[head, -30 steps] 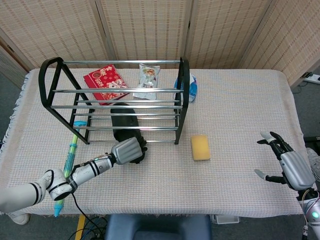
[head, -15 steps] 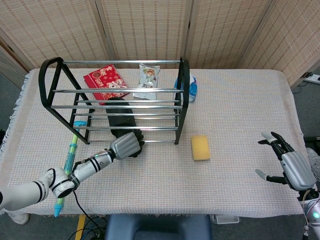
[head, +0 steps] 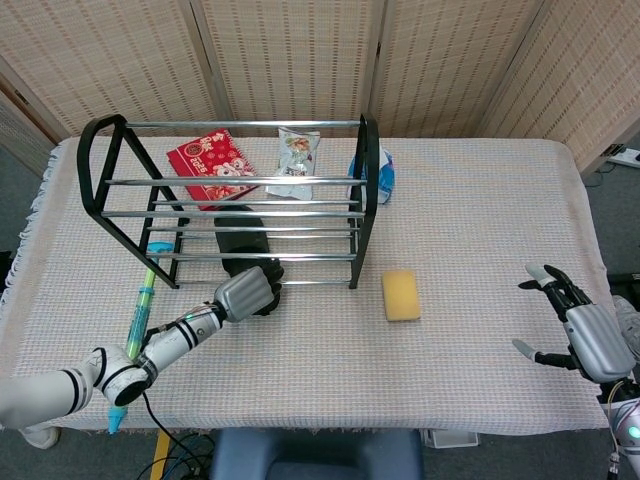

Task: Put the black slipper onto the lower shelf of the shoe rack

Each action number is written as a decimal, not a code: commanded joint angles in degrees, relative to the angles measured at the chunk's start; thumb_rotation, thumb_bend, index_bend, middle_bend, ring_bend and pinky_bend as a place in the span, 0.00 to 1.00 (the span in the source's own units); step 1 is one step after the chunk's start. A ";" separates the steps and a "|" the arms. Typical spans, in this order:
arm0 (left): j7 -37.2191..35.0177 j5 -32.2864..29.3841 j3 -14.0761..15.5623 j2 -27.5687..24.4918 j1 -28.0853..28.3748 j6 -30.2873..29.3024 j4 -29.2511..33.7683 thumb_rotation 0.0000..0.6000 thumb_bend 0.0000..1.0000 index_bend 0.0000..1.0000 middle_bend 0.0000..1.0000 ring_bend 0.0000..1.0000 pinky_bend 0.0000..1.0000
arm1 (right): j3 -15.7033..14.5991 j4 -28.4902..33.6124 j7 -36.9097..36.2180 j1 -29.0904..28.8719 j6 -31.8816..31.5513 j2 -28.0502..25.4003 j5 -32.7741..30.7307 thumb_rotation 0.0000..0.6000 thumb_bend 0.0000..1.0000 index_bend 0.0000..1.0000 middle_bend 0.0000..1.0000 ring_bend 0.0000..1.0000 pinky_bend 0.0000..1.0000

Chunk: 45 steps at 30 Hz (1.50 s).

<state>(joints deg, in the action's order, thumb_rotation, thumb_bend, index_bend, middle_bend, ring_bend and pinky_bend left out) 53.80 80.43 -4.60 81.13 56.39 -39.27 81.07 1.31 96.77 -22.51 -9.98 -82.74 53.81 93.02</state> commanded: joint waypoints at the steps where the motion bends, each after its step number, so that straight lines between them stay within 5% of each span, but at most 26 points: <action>1: 3.33 -2.98 0.52 -0.93 -0.53 -0.60 2.24 1.00 0.17 0.22 0.15 0.11 0.36 | 0.04 -0.04 -0.04 -0.02 -0.01 0.05 0.02 1.00 0.20 0.04 0.25 0.09 0.18; 11: 8.27 -6.48 2.28 -2.30 -0.83 -3.77 8.74 1.00 0.17 0.20 0.13 0.09 0.35 | 0.04 0.06 0.12 -0.06 0.06 0.14 0.23 1.00 0.20 0.04 0.26 0.09 0.18; 45: 10.92 -12.70 7.36 -4.97 -0.29 -7.88 12.96 1.00 0.17 0.27 0.13 0.09 0.33 | -0.08 0.51 0.10 0.27 -0.96 -0.10 1.30 1.00 0.20 0.04 0.26 0.09 0.18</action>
<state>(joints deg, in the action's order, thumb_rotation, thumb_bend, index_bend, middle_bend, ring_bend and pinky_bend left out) 65.02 68.06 2.66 76.41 56.19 -47.12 93.61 1.24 97.28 -22.41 -9.72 -83.68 53.72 94.31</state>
